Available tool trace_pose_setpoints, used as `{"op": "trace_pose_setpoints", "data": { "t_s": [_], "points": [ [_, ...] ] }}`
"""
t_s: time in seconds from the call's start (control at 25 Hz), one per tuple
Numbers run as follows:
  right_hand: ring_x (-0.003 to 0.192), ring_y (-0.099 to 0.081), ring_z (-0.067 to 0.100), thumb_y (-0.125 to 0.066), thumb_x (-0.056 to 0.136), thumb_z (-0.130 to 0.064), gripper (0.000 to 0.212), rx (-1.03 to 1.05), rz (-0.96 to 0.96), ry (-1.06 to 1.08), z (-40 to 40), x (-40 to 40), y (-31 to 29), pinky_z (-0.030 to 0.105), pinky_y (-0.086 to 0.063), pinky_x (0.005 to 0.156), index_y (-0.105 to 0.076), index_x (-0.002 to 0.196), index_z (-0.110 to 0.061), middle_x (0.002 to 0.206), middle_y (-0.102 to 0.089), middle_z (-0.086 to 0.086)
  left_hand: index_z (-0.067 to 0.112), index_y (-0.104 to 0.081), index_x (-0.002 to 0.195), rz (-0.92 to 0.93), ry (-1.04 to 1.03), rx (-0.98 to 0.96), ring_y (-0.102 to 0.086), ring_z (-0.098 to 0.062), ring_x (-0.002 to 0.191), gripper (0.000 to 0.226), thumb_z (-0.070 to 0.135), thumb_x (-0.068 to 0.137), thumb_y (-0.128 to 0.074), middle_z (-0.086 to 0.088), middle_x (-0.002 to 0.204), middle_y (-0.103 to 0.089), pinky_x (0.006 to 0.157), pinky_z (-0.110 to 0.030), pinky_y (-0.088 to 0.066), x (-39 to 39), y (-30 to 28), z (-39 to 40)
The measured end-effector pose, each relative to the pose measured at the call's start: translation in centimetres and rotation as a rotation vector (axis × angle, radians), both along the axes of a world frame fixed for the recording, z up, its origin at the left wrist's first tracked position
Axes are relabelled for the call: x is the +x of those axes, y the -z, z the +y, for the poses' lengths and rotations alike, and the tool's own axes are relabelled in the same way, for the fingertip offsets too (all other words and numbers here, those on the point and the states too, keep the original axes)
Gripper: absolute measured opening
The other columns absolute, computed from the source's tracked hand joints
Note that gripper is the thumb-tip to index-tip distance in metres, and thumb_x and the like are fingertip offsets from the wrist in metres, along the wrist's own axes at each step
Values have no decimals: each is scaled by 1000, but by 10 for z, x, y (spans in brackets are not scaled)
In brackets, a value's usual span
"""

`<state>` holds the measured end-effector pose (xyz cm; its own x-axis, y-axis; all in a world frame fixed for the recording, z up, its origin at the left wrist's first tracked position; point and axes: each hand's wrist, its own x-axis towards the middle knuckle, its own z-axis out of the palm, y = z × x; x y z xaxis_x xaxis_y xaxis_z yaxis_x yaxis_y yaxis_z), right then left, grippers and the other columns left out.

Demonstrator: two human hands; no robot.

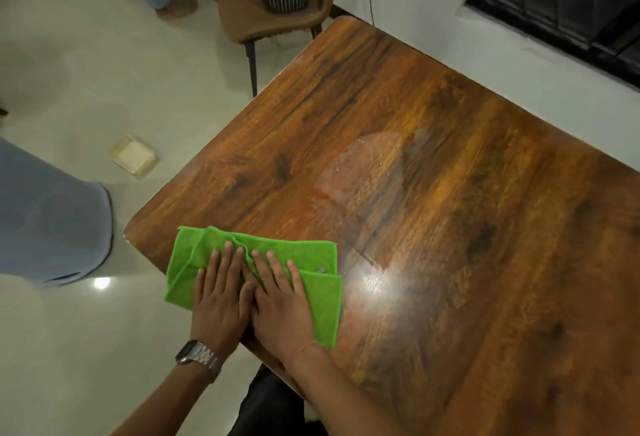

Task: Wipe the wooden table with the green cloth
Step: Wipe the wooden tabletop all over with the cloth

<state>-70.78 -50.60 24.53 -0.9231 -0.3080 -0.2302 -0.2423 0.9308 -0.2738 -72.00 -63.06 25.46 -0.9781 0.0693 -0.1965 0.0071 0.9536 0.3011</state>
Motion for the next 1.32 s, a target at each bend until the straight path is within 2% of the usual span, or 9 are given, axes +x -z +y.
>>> {"op": "trace_pose_setpoints", "data": {
  "t_s": [0.08, 0.2, 0.32, 0.48, 0.6, 0.76, 1.0, 1.16, 1.32],
  "points": [
    [152, 1, 22, -23, 100, -40, 62, 10, -17, -8, 6, 2, -4, 51, -13, 121, -6, 157, -24, 166, -1, -1, 23, -20, 151, -11, -9, 18, -6, -17, 148, 72, 59, 93, 1, 4, 159, -12, 120, -42, -7, 2, -3, 5],
    [151, -15, 21, -30, 99, -42, 61, 15, -23, 5, 7, -4, -4, 49, -23, 119, -18, 156, -26, 164, -17, -1, 25, -16, 151, -20, -1, 20, 1, -14, 148, 76, 63, 89, 6, 6, 160, -6, 121, -40, -3, -4, -4, 4],
    [151, -16, 21, -31, 99, -43, 60, -12, -14, -65, 8, -30, -2, 49, -15, 121, -19, 155, -27, 164, -17, -2, 24, -15, 151, -18, -46, 35, 2, -13, 148, 72, 60, 91, 0, 5, 160, -6, 121, -41, -4, -24, -1, 0],
    [151, -14, 19, -32, 100, -42, 57, -21, 0, -134, 12, -118, -3, 48, -14, 122, -21, 155, -29, 164, -17, -4, 22, -16, 152, 22, -135, 37, 0, -14, 148, 68, 54, 92, -8, 4, 160, -8, 121, -42, -5, -95, 1, 6],
    [152, -9, 18, -29, 101, -40, 57, -23, 23, -138, 26, -196, -3, 46, -5, 123, -16, 156, -29, 165, -13, -5, 23, -18, 152, 74, -129, 28, -3, -14, 148, 67, 53, 93, -7, 3, 161, -10, 121, -41, -5, -174, 4, 19],
    [152, -7, 17, -22, 103, -38, 54, 20, 89, -19, 71, -307, 2, 44, -5, 123, -19, 156, -28, 165, -12, -4, 24, -19, 152, 106, -56, 8, -9, -17, 148, 66, 52, 93, -7, 3, 161, -13, 121, -41, -7, -300, 12, 65],
    [152, -5, 17, -16, 105, -39, 53, 84, 115, 239, 168, -420, 6, 45, -5, 123, -12, 157, -28, 165, -11, -3, 23, -16, 152, 78, 217, 47, -5, -18, 149, 61, 51, 98, -12, 2, 161, -10, 120, -40, -4, -445, 11, 167],
    [152, -4, 18, -16, 105, -42, 53, 108, 113, 406, 228, -425, 9, 49, -3, 123, -12, 156, -31, 165, -9, -4, 21, -16, 152, 20, 389, 65, -2, -18, 149, 60, 49, 99, -17, 2, 162, -9, 119, -38, 1, -467, 3, 228],
    [152, -6, 19, -17, 105, -42, 52, 110, 107, 539, 253, -368, 6, 50, -5, 122, -14, 156, -32, 165, -10, -2, 21, -17, 152, 25, 509, 74, -3, -16, 149, 60, 49, 99, -20, 3, 162, -9, 120, -38, -1, -423, 6, 262]
  ]
}}
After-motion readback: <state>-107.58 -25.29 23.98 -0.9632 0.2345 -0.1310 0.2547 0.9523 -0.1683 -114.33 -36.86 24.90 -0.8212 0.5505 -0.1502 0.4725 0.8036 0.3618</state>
